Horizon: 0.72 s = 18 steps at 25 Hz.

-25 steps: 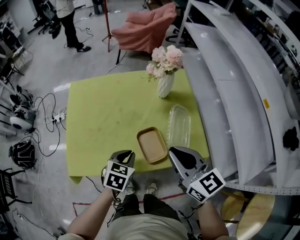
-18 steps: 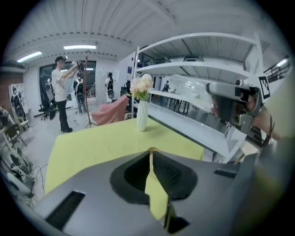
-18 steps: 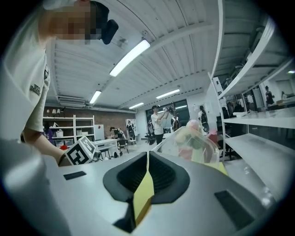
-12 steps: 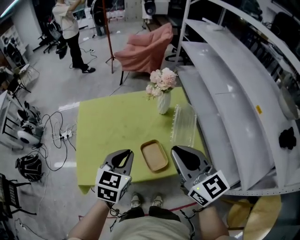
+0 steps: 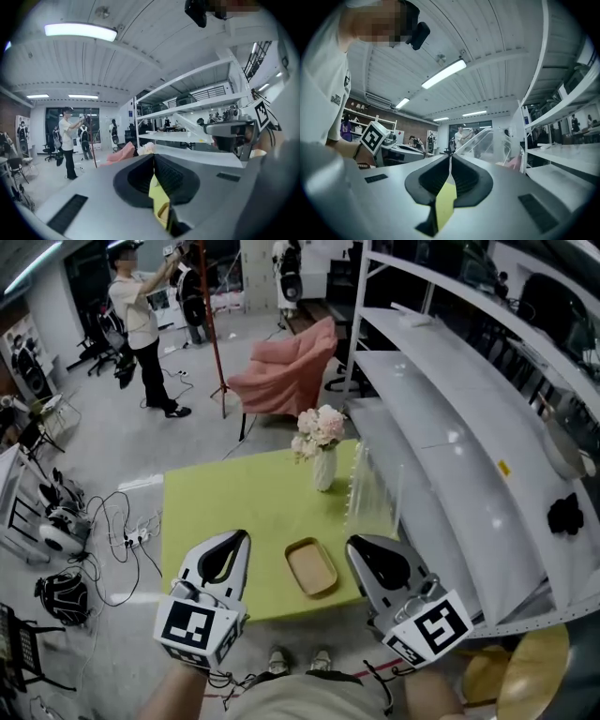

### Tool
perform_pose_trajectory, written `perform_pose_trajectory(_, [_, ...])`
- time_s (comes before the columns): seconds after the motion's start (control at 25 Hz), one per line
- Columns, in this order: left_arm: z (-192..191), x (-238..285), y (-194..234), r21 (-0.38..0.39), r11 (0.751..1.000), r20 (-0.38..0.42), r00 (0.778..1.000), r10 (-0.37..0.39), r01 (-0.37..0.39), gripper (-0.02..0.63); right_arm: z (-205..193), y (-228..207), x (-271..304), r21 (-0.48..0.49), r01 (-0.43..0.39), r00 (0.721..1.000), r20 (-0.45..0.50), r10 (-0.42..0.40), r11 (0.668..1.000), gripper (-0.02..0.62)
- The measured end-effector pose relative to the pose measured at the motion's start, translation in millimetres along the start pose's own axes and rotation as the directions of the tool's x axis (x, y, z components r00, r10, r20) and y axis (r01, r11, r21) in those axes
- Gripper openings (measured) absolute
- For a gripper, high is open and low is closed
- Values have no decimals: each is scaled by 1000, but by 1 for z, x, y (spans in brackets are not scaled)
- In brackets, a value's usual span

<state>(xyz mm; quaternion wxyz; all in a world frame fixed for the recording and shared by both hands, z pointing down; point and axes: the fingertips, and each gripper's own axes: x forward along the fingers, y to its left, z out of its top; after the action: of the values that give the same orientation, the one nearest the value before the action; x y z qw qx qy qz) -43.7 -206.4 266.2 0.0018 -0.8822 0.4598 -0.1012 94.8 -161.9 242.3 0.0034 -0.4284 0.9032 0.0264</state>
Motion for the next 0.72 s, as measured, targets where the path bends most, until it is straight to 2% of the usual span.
perform_pose_trajectory(0.16, [40, -19, 5, 51, 998, 86, 996, 34, -38, 8, 28, 1, -9, -34, 33, 999, 27, -32, 999, 21])
perform_pose_trajectory(0.36, [72, -38, 6, 94, 994, 163, 986, 41, -57, 8, 60, -1, -23, -37, 101, 991, 95, -97, 994, 23])
perform_pose_trajectory(0.52, [80, -46, 1, 91, 995, 202, 979, 18, -37, 8, 79, 0, -33, -58, 126, 982, 149, -116, 990, 23])
perform_pose_trajectory(0.72, [76, -52, -5, 106, 994, 213, 977, 11, -34, 8, 74, 9, -33, -95, 114, 988, 116, -103, 989, 23])
